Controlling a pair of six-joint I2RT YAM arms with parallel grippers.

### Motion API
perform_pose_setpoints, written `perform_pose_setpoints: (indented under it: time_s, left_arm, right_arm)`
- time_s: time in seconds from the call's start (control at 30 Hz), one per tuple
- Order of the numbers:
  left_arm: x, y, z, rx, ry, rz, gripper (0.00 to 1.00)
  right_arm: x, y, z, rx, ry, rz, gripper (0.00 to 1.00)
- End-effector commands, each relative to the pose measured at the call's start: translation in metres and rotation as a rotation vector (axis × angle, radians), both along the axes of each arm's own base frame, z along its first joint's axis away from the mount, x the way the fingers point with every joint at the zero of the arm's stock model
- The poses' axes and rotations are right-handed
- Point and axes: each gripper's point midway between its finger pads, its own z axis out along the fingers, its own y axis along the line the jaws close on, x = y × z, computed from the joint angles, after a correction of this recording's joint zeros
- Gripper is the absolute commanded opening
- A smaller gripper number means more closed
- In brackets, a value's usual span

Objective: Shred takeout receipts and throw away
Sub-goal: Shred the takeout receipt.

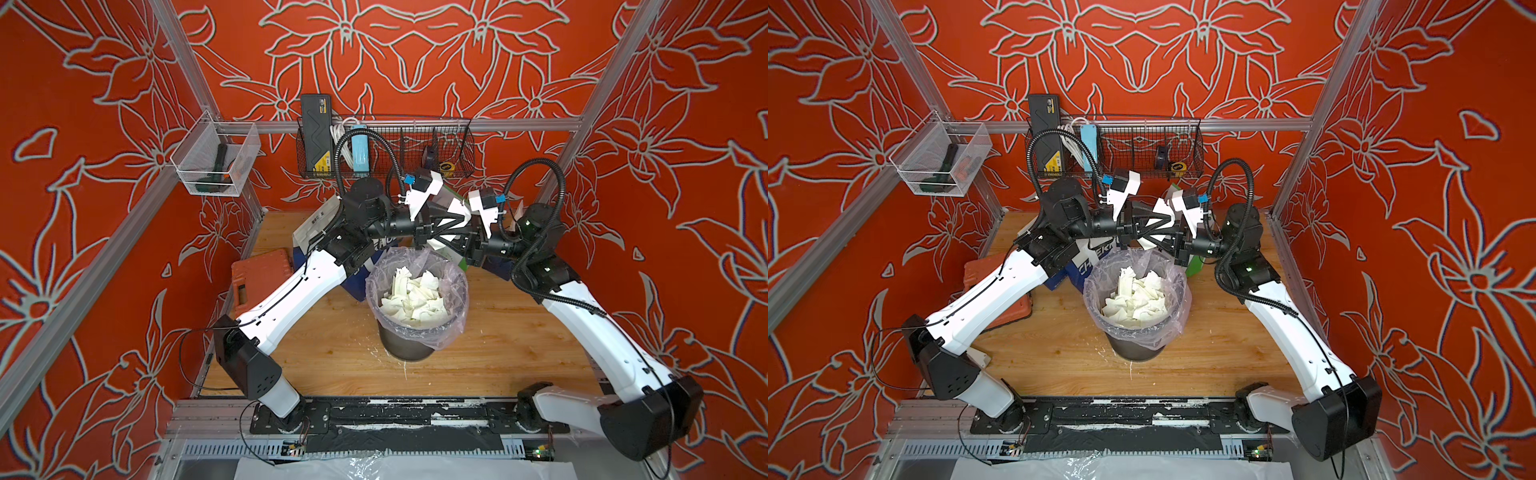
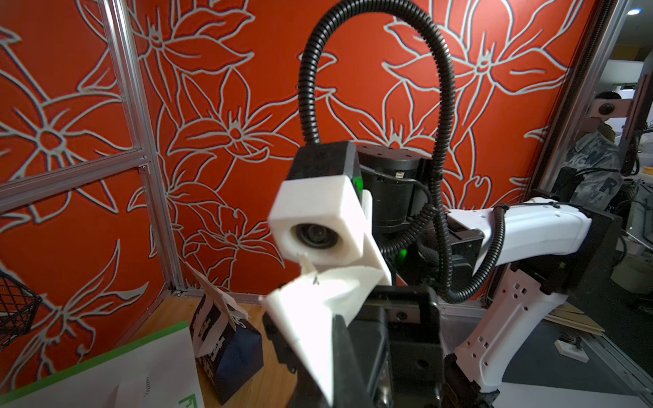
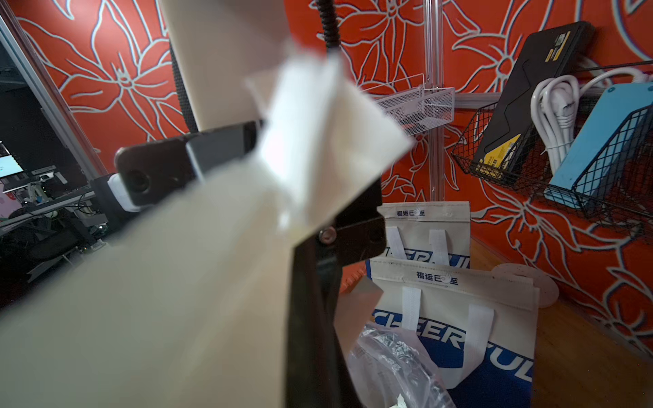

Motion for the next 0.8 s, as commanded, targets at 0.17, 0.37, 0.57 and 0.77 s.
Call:
perform_pose_setpoints:
  time_s: [0.17, 0.37, 0.57, 0.77]
  left_arm:
    - [-0.001, 0.013, -0.007, 0.085, -0.035, 0.092, 0.0]
    - [0.018, 0.018, -0.037, 0.237, -0.032, 0.211, 0.0]
    - [0.039, 0.036, -0.039, 0.298, -0.076, 0.382, 0.0]
    - [0.004, 0.033, -0.017, 0.215, -0.097, 0.217, 0.22]
  right_arm:
    - [0.0, -0.033, 0.034, -0.002, -0.248, -0.298, 0.0]
    - [-0.007, -0.043, 0.053, 0.036, -0.327, -0.354, 0.0]
    - [-0.017, -0.045, 0.058, 0.007, -0.39, -0.348, 0.0]
    - [-0.014, -0.039, 0.036, -0.072, -0.322, -0.302, 0.0]
